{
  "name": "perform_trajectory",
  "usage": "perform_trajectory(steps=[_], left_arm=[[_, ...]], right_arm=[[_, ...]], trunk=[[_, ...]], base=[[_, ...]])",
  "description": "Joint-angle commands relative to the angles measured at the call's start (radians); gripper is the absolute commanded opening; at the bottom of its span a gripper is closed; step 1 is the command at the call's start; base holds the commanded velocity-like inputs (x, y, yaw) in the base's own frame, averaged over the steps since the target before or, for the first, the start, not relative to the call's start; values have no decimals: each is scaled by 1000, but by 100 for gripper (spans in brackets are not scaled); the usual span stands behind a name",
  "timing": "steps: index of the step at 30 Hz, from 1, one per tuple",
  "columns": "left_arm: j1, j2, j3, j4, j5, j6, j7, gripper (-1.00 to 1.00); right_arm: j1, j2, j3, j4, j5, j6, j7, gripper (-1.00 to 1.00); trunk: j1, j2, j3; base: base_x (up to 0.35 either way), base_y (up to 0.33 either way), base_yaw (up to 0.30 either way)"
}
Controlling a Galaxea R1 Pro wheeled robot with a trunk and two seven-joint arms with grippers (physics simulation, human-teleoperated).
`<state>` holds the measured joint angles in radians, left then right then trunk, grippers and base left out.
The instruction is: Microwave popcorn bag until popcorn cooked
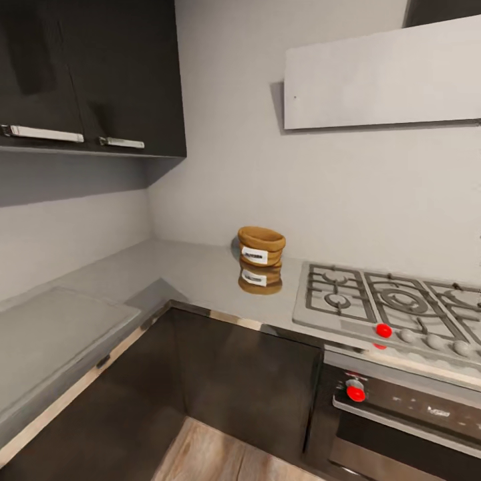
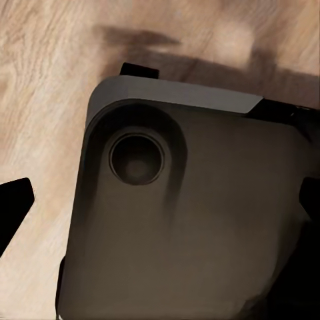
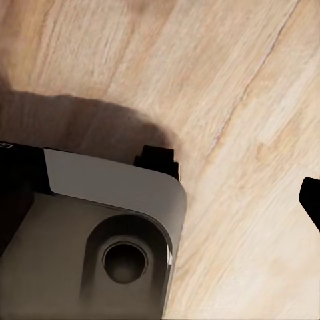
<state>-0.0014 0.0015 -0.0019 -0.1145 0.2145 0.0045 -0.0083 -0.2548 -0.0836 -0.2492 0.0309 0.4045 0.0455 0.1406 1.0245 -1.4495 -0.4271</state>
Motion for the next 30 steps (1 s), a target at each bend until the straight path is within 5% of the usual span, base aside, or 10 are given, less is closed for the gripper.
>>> perform_trajectory(steps=[1, 14, 16, 20, 30], left_arm=[[0, 0, 0, -1, 8, 0, -1, 100], [0, -10, 9, -4, 9, -1, 12, 100], [0, -14, 10, -9, 56, -1, 99, 100], [0, -22, 9, -13, 120, -1, 175, 100], [0, -23, 7, -17, 130, -3, 186, 100]], right_arm=[[-1, -1, -8, 1, 8, 2, 2, 100], [-1, -1, -9, 1, 5, 5, 2, 100], [-1, -3, -9, 3, 4, 8, 1, 100], [-1, -2, -9, 3, 4, 6, 1, 100], [-1, -3, -9, 1, 5, 4, 1, 100]], trunk=[[0, -1, -1], [0, -1, -1], [0, -1, -1], [0, -1, -1], [-7, 13, 5]], base=[[266, 238, -243], [127, 119, -243], [0, 0, -49], [0, 0, -11], [0, 0, 0]])
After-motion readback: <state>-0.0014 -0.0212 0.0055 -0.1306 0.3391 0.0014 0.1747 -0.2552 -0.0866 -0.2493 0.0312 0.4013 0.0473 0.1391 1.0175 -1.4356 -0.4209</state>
